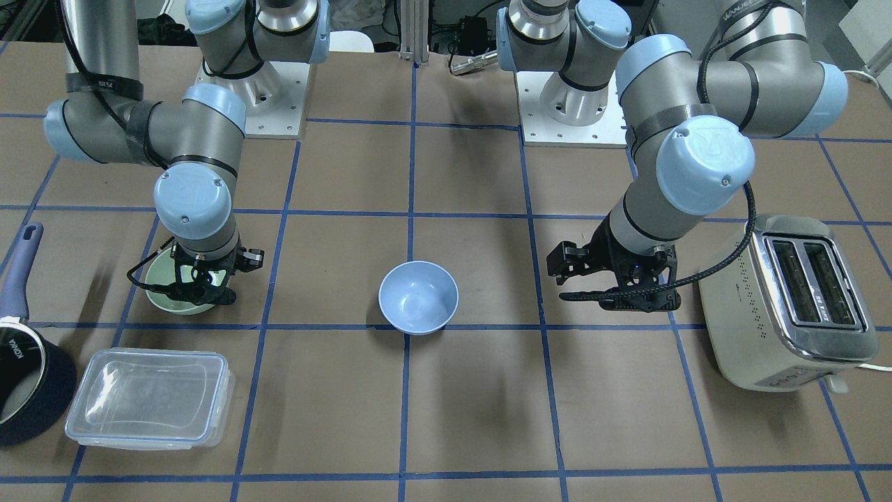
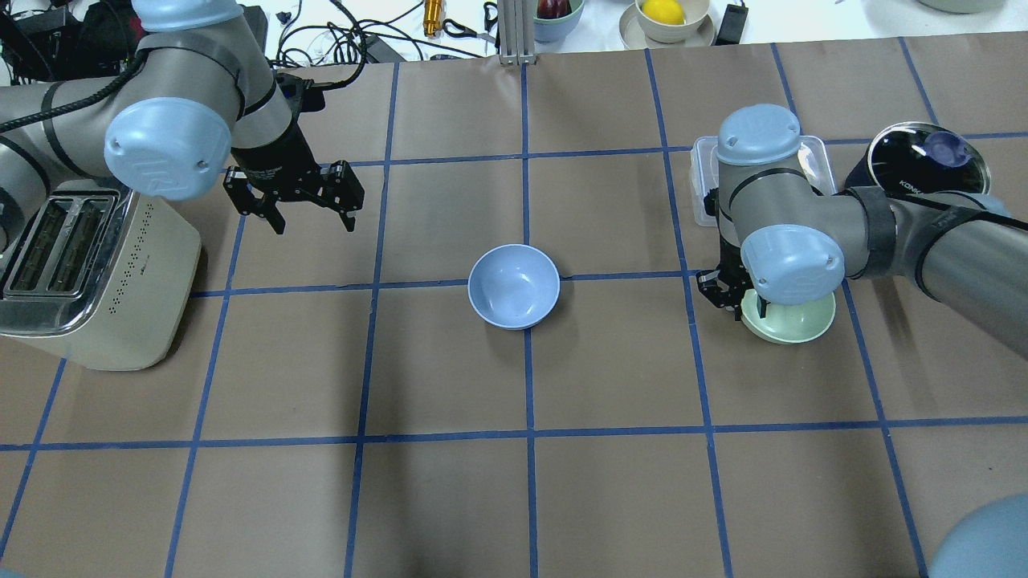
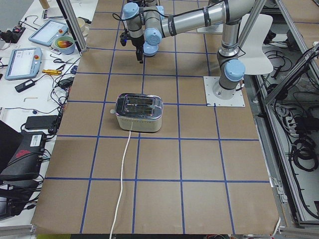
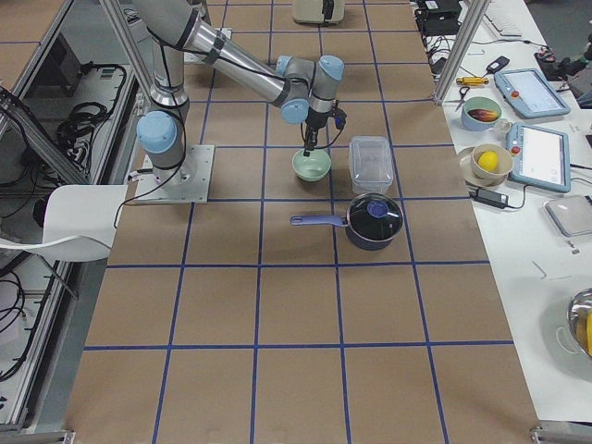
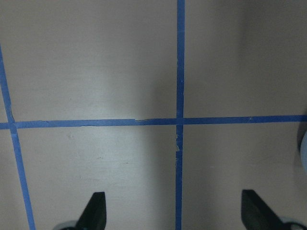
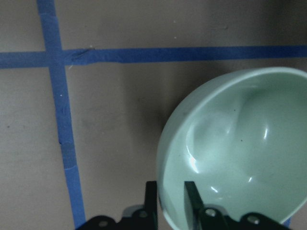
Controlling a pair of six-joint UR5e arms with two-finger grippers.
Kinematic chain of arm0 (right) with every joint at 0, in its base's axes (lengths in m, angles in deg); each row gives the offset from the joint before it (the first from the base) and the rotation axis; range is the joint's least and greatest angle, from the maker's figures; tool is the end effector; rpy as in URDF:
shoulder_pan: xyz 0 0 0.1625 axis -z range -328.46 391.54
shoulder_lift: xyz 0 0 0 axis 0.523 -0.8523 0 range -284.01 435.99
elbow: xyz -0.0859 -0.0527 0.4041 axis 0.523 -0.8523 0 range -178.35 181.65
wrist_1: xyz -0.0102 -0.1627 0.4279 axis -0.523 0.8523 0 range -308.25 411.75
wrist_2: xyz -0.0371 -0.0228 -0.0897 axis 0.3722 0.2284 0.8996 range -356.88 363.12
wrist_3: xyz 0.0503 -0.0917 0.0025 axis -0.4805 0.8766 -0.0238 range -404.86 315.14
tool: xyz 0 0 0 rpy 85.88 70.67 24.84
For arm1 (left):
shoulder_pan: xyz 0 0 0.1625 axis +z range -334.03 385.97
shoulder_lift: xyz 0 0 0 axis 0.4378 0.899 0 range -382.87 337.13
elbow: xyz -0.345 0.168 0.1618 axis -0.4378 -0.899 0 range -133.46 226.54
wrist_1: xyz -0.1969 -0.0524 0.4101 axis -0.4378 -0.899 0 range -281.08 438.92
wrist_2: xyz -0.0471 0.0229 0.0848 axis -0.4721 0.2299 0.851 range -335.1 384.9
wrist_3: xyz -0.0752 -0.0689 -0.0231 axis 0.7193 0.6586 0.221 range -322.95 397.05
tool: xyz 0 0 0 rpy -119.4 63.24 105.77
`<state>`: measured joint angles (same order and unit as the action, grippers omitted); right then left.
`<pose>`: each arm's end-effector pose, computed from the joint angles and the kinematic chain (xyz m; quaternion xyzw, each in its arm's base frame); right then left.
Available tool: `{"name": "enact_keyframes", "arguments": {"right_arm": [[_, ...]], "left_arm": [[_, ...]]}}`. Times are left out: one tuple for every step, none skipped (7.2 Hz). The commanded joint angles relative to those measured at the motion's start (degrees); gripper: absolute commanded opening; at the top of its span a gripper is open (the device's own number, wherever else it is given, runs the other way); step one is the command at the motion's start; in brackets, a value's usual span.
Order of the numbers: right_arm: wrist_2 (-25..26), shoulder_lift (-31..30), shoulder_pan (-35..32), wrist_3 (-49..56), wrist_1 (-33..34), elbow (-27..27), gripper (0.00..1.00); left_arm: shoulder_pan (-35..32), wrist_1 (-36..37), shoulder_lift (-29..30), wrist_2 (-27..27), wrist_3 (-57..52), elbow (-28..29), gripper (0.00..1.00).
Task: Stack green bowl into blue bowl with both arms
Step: 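Lower the right gripper and grasp the pale green bowl rim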
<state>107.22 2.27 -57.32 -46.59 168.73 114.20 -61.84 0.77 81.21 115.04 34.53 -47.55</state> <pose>0.0971 -0.5367 0.1678 -0.0121 -0.9871 -0.1018 0.1226 -0.1098 -0.6097 0.3150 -0.0029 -0.9985 -0.0550 0.0010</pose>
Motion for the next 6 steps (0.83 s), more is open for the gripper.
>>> {"name": "enact_keyframes", "arguments": {"right_arm": [[1.4, -0.1, 0.0, 0.1, -0.8, -1.4, 0.0], [1.5, -0.6, 0.0, 0.1, -3.3, -3.2, 0.0], [1.1, -1.2, -0.4, 0.1, -7.6, -6.9, 0.0], [0.5, -1.8, -2.1, -0.5, -12.7, -11.9, 0.0], [-3.2, -1.6, -4.5, -2.0, -17.4, -18.2, 0.0], [-4.6, -1.2, -7.0, -4.8, -21.2, -22.8, 0.0]], "left_arm": [[0.1, 0.0, -0.2, 0.0, 0.0, 0.0, 1.0], [0.1, 0.1, -0.4, 0.6, -0.2, 0.3, 1.0], [0.2, 0.2, -1.2, 0.6, -0.3, 0.6, 1.0], [0.1, 0.2, -1.7, 0.6, -0.3, 0.3, 1.0], [0.0, 0.1, -2.0, 0.6, -0.2, 0.1, 1.0], [0.1, 0.1, -2.6, 0.7, -0.3, 0.0, 1.0]]}}
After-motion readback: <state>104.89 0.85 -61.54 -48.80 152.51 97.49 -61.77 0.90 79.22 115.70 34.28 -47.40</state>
